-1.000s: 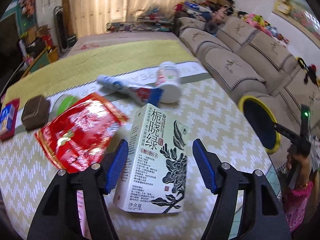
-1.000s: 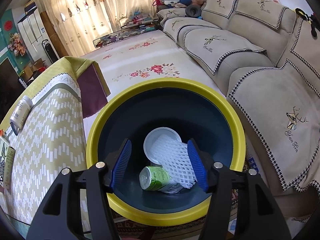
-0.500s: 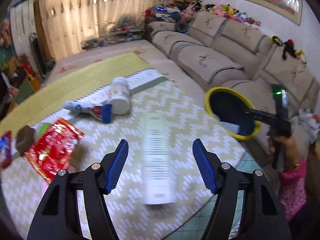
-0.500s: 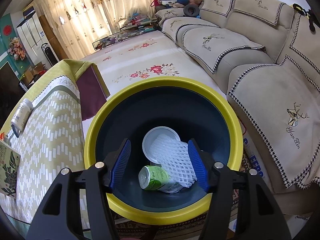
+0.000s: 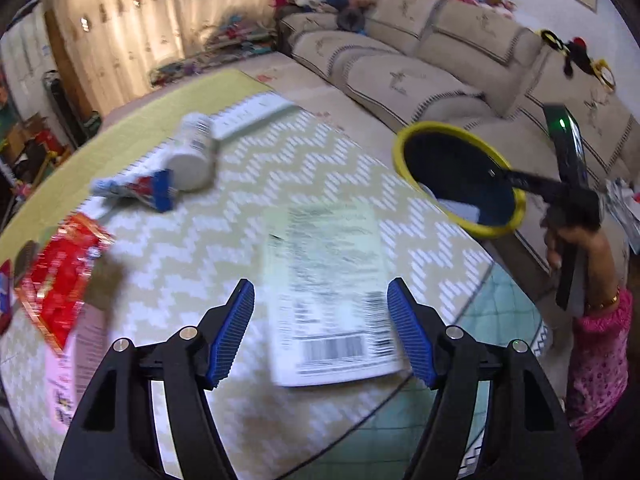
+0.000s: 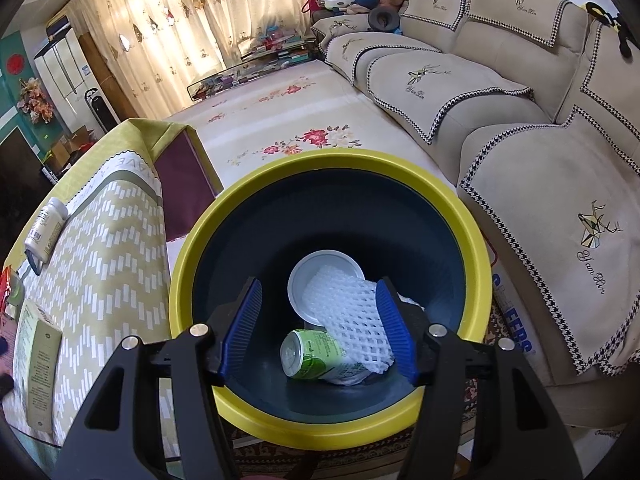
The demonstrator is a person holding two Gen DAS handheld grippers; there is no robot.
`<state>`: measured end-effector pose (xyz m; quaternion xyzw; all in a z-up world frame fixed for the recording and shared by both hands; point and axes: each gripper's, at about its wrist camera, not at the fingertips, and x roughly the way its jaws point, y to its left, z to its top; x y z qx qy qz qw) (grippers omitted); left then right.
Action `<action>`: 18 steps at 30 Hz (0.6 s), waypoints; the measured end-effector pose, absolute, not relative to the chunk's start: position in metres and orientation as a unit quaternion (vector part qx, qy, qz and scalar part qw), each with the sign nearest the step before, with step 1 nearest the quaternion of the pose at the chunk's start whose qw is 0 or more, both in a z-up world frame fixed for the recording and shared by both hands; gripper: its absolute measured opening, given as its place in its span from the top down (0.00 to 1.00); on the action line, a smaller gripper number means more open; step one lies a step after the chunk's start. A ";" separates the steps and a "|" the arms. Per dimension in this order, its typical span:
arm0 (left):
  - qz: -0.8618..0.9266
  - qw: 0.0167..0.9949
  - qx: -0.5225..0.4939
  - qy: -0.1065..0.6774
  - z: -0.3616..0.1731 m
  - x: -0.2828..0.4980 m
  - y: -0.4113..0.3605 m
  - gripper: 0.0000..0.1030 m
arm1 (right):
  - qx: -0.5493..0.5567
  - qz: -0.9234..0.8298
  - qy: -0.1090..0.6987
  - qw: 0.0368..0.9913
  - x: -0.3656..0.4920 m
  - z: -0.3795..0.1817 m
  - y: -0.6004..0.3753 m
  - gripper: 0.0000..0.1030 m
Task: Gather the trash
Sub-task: 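Grasp the white-and-green tea carton lying on the table with the left gripper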
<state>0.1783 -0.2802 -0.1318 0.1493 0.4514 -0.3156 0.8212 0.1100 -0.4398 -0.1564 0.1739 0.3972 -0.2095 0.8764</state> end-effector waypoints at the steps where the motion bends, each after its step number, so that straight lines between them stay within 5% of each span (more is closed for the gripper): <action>1: -0.313 0.820 0.150 0.455 -0.133 0.178 -0.283 0.29 | 0.174 -0.209 0.397 0.876 0.110 -0.157 -0.440 0.45; 10: -0.279 0.815 0.153 0.485 -0.146 0.189 -0.297 0.11 | 0.185 -0.207 0.400 0.873 0.108 -0.163 -0.444 0.44; 18: -0.253 0.825 0.178 0.474 -0.146 0.182 -0.309 0.07 | 0.194 -0.206 0.397 0.873 0.103 -0.167 -0.448 0.43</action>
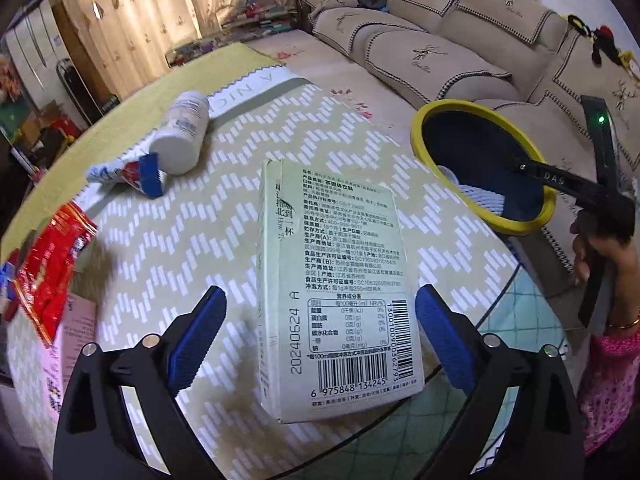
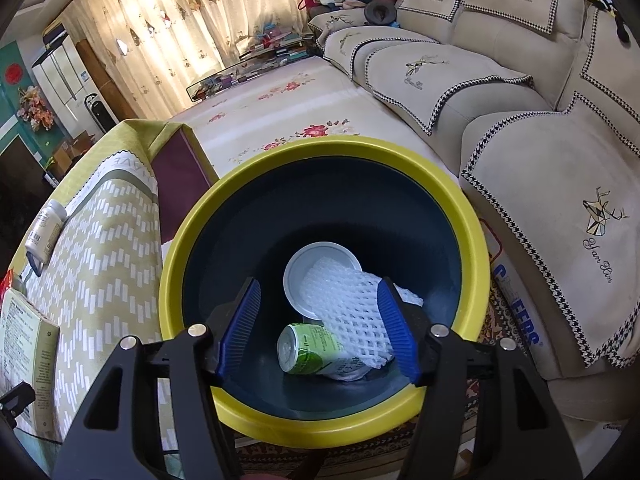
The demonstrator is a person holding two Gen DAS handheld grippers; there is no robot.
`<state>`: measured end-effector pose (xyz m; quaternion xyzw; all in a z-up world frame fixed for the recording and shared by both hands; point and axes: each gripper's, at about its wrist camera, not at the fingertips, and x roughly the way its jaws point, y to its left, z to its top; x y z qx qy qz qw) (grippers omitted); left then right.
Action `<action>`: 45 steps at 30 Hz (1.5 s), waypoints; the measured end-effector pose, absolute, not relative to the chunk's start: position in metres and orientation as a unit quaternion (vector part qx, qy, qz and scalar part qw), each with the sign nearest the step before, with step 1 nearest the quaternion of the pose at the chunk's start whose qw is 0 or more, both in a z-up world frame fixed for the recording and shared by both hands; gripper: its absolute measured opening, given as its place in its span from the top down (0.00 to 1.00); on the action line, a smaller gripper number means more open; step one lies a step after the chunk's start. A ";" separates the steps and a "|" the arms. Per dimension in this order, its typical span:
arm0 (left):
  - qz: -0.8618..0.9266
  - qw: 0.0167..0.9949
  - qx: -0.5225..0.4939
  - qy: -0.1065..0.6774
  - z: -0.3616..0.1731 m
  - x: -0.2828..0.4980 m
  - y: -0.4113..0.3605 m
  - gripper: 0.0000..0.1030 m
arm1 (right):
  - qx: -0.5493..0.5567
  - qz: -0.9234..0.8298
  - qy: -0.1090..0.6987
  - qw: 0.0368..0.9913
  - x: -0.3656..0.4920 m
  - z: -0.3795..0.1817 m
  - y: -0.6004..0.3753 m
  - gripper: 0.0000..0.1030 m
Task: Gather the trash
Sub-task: 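Grasp the white-and-green tea carton lying on the table with the left gripper, then carry the tea carton over the yellow bin and open the left gripper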
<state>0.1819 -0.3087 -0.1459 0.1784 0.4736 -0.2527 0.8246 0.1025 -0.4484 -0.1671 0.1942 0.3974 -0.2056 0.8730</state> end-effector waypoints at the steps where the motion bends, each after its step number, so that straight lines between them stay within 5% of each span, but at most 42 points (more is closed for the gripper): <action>1: -0.249 0.826 0.181 0.472 -0.146 0.182 -0.309 0.06 | 0.196 -0.206 0.397 0.873 0.102 -0.168 -0.449 0.43; 18: -0.237 0.813 0.184 0.499 -0.155 0.189 -0.309 0.05 | 0.206 -0.194 0.396 0.873 0.102 -0.175 -0.454 0.43; 21: -0.242 0.809 0.184 0.503 -0.161 0.190 -0.314 0.30 | 0.204 -0.191 0.394 0.876 0.101 -0.172 -0.452 0.43; 27: -0.264 0.813 0.202 0.479 -0.151 0.186 -0.331 0.31 | 0.208 -0.201 0.379 0.879 0.087 -0.162 -0.461 0.43; 45: -0.375 0.771 0.267 0.440 -0.148 0.201 -0.522 0.30 | 0.231 -0.281 0.351 0.863 0.012 -0.150 -0.519 0.43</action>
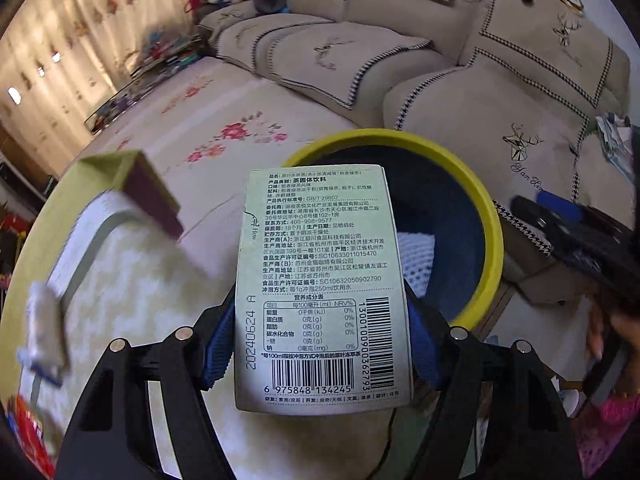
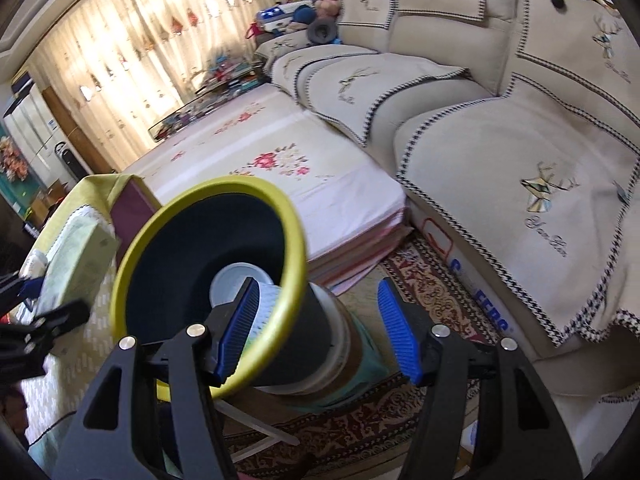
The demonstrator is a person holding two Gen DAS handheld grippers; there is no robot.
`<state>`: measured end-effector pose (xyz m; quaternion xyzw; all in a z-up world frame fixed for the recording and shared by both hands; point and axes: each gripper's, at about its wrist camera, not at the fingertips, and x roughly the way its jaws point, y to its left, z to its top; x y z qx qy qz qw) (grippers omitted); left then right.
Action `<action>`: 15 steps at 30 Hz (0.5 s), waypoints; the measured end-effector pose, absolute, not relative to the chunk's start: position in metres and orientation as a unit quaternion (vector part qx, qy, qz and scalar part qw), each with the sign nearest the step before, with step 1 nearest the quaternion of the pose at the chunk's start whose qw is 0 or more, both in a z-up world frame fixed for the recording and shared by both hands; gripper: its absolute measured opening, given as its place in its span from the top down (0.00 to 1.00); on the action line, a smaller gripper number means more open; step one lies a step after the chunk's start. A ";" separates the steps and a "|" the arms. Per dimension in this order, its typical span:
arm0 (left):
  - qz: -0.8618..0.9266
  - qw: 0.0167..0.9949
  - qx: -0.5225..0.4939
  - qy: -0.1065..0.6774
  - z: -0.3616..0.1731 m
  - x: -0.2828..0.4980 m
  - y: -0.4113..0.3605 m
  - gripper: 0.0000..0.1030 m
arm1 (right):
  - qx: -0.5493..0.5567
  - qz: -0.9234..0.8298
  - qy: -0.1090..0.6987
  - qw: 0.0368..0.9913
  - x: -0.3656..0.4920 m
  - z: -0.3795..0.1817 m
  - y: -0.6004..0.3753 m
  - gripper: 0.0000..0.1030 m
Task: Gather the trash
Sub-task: 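Carry the tea carton over the yellow bin and open the left gripper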
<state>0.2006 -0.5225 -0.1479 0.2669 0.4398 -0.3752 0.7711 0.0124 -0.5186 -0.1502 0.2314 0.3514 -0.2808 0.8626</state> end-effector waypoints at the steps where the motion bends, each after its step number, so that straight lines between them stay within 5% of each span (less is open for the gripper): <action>1: -0.377 0.769 0.267 0.441 -0.151 0.204 -0.529 0.30 | 0.232 -0.285 0.351 0.861 0.009 -0.150 -0.521 0.42; 7: -0.379 0.764 0.264 0.451 -0.165 0.217 -0.566 0.29 | 0.232 -0.299 0.349 0.858 0.000 -0.150 -0.525 0.38; 9: -0.382 0.767 0.256 0.448 -0.161 0.217 -0.566 0.20 | 0.230 -0.297 0.350 0.858 0.000 -0.149 -0.524 0.38; 15: -0.380 0.790 0.217 0.429 -0.129 0.207 -0.516 0.15 | 0.222 -0.286 0.354 0.863 0.008 -0.146 -0.509 0.38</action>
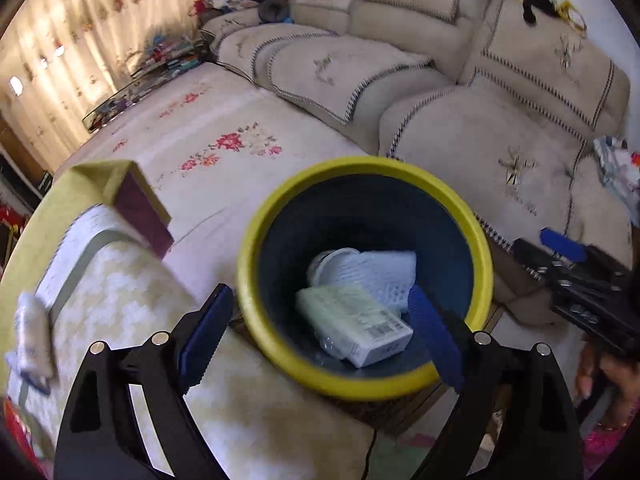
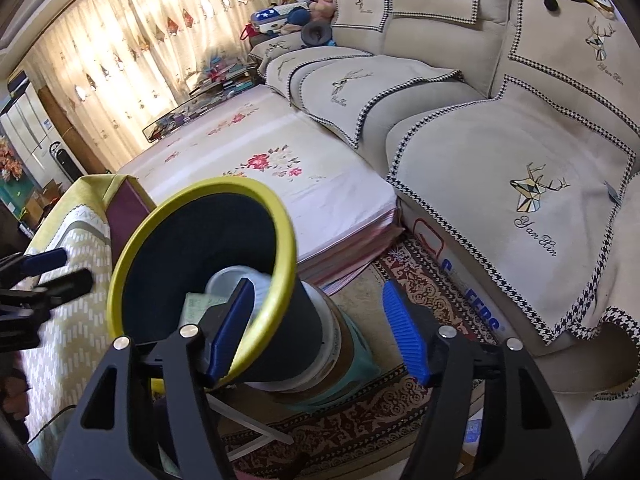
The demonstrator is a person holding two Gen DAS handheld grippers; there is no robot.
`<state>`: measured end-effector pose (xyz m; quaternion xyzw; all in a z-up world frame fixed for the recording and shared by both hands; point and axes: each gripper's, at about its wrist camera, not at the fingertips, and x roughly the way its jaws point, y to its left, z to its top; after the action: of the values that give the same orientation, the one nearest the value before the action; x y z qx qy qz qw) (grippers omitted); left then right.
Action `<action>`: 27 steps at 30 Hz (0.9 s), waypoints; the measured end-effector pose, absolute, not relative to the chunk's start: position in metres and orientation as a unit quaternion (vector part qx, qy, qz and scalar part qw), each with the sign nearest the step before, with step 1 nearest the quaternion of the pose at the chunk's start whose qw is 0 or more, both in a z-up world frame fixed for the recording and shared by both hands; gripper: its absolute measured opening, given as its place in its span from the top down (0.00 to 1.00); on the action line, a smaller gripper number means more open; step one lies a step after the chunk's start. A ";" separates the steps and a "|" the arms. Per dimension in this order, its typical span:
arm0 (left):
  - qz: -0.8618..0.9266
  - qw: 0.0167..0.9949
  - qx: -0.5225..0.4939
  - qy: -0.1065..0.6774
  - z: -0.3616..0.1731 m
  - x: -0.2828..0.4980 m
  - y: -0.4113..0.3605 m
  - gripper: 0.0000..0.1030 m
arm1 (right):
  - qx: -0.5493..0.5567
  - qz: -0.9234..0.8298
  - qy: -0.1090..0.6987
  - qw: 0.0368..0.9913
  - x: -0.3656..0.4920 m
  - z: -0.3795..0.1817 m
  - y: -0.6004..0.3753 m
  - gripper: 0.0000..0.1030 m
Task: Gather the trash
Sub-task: 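Carry the tea carton over the yellow bin and open the left gripper, then grasp the white supplement bottle with the right gripper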
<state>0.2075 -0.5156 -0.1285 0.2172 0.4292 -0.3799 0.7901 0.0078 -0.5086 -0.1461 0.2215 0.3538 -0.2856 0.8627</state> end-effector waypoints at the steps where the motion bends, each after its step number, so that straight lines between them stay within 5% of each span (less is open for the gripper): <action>1: -0.380 0.794 0.209 0.427 -0.123 0.205 -0.505 0.14 | 0.220 -0.283 0.355 0.863 0.010 -0.146 -0.506 0.38; 15: -0.227 0.901 0.042 0.369 -0.069 0.163 -0.214 0.05 | 0.134 -0.166 0.394 0.894 0.089 -0.127 -0.381 0.38; 27: -0.067 0.929 -0.046 0.360 -0.094 0.141 -0.013 0.05 | 0.059 0.000 0.414 0.908 0.180 -0.101 -0.215 0.38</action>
<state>0.1412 -0.0127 -0.0943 -0.0461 0.3602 -0.0667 0.9293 0.1802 -0.2149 -0.1013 0.0593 0.4140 0.0003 0.9083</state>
